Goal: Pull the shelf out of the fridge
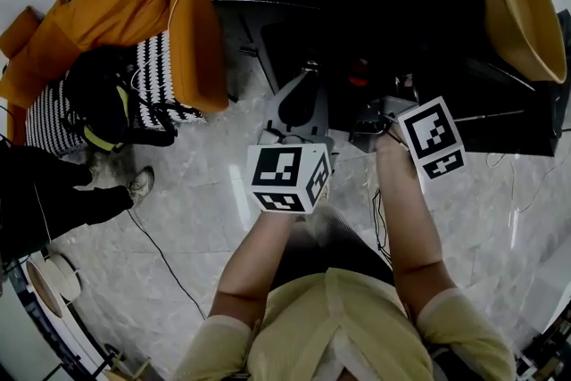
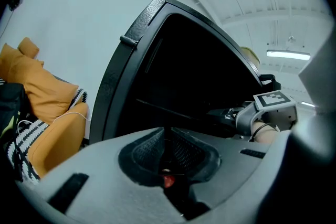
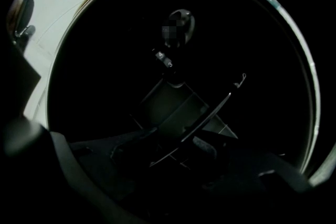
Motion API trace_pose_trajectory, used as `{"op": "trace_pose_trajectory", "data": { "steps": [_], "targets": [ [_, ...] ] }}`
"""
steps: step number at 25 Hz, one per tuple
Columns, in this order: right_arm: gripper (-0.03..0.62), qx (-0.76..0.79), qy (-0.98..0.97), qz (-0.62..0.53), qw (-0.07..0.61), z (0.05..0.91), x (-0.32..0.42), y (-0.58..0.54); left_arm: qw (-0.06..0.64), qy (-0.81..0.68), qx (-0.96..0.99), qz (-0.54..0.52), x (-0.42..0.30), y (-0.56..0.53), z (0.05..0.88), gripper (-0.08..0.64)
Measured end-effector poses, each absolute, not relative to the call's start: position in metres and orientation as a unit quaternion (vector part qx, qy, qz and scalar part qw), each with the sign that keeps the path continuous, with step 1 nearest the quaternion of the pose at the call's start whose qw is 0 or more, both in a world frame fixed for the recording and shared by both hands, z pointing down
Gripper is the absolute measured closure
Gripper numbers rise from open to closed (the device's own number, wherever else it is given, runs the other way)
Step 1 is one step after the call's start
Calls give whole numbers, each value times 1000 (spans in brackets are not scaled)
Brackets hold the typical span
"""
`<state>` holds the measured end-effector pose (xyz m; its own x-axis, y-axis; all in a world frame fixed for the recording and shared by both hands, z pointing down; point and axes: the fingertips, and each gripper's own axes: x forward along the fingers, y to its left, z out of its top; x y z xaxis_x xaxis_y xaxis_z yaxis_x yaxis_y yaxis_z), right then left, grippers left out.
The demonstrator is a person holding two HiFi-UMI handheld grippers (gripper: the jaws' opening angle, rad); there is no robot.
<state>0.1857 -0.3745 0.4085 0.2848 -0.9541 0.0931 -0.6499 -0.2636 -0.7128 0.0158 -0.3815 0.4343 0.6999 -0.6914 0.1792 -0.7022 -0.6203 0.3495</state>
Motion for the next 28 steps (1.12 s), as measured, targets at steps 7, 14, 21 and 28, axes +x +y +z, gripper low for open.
{"op": "trace_pose_trajectory", "data": {
  "steps": [7, 14, 21, 28],
  "targets": [
    [439, -745, 533, -275, 291, 409, 184, -373, 201, -388, 899, 12, 14, -378, 431, 534],
    [442, -742, 536, -277, 291, 410, 180, -364, 202, -377, 904, 11, 16, -372, 428, 534],
    [442, -740, 537, -282, 290, 410, 173, -352, 213, -362, 908, 7, 20, -363, 425, 534],
    [443, -739, 538, -285, 290, 411, 167, -339, 247, -345, 906, -9, 23, -355, 425, 532]
  ]
}}
